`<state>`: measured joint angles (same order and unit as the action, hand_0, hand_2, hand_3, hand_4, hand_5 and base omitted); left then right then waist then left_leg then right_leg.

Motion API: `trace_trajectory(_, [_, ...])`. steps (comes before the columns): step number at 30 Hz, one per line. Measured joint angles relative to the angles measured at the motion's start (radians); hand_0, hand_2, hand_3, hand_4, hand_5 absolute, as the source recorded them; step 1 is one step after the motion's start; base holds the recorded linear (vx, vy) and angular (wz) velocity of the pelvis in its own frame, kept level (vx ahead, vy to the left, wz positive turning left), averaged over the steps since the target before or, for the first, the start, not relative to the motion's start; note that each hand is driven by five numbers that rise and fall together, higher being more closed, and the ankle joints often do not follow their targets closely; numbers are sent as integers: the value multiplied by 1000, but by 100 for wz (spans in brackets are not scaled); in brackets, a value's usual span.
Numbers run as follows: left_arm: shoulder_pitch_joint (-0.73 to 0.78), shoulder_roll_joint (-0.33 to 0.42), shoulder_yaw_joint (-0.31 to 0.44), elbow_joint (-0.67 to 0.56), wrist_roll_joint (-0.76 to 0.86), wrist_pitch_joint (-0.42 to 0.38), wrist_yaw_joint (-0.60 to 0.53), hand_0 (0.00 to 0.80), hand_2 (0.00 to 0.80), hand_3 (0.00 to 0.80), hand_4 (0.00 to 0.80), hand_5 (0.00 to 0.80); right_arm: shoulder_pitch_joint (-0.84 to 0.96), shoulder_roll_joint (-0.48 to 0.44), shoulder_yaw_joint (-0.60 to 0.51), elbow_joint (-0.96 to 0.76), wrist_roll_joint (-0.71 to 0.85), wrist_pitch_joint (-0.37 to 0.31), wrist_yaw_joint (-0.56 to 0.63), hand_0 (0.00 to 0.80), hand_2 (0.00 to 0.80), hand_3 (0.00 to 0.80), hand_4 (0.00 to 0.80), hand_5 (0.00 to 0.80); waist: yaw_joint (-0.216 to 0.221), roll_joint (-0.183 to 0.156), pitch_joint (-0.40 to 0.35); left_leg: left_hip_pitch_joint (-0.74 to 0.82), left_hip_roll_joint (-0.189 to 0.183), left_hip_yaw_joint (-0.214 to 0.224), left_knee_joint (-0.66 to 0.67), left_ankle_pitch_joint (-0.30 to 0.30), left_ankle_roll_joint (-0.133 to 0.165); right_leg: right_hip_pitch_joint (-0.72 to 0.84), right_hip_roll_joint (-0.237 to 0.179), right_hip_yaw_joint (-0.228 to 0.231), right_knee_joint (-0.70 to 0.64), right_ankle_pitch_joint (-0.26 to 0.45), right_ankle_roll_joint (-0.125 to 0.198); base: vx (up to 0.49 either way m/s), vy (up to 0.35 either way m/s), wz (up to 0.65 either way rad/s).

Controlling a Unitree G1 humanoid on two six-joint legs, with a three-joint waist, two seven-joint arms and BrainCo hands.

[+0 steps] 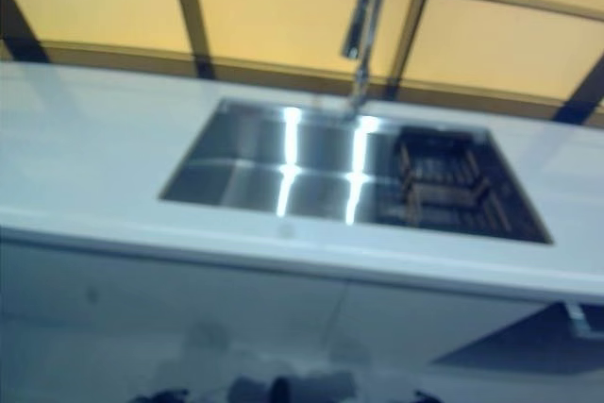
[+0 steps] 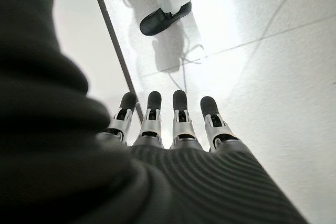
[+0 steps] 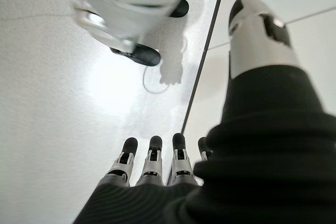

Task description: Take plates into dishwasher

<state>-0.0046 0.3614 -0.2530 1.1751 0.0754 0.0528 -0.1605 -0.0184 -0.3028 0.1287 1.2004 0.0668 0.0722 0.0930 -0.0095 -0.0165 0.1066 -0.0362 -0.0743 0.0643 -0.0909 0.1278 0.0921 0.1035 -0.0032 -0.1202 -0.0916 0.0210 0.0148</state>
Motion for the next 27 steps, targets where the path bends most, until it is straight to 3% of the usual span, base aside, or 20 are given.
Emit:
trace_trajectory(2, [8, -17, 0, 0, 0, -1, 0, 0, 0, 0, 0, 0, 3, 0, 1, 0, -7, 1, 1, 0, 0, 0, 0, 0, 3, -14, -1, 7, 4, 47, 12, -22, -38, 1, -21, -11, 0, 14, -18, 2, -245, 32])
trace_trajectory(3, [9, -22, -2, -1, 0, 0, 0, 0, 0, 0, 0, 0, 1, 1, 2, -4, -9, 1, 1, 0, 0, 0, 0, 0, 2, -22, -1, 9, 17, 48, 43, -24, -37, 3, -32, -23, 0, 14, -22, -2, -202, 16])
trace_trajectory(5, [5, -39, -4, -10, -1, -2, 4, 0, 0, 0, 0, 0, 2, -1, 3, -4, -12, 5, 0, 0, 0, 0, 0, 0, -2, -7, -8, 45, 72, 60, 32, -20, -71, 14, -21, -40, 5, 6, -9, 6, -164, 26])
trace_trajectory(11, [2, -46, -23, -12, -1, -20, 6, 0, 0, 0, 0, 0, 6, 3, 3, 0, -16, 21, -1, 0, 0, 0, 0, 0, -2, -9, -14, 79, 78, 61, 3, -10, -73, 38, -15, -39, 2, 2, -10, 1, -91, 3])
trace_trajectory(19, [16, -58, -23, -12, -1, -19, 8, 0, 0, 0, 0, 0, 10, -25, 3, 1, -16, 22, -2, 0, 0, 0, 0, 0, -3, 47, -27, 82, 90, 48, 2, -5, -84, 42, -2, -42, 2, -1, -23, 2, -7, 1])
trace_trajectory(27, [30, -73, -24, -10, -1, -18, 9, 0, 0, 0, 0, 0, 25, -31, 2, 1, -16, 22, -2, 0, 0, 0, 0, 0, -4, 54, -31, 95, 104, 45, 1, -6, -100, 55, 12, -45, 2, -7, -35, 7, 11, 0])
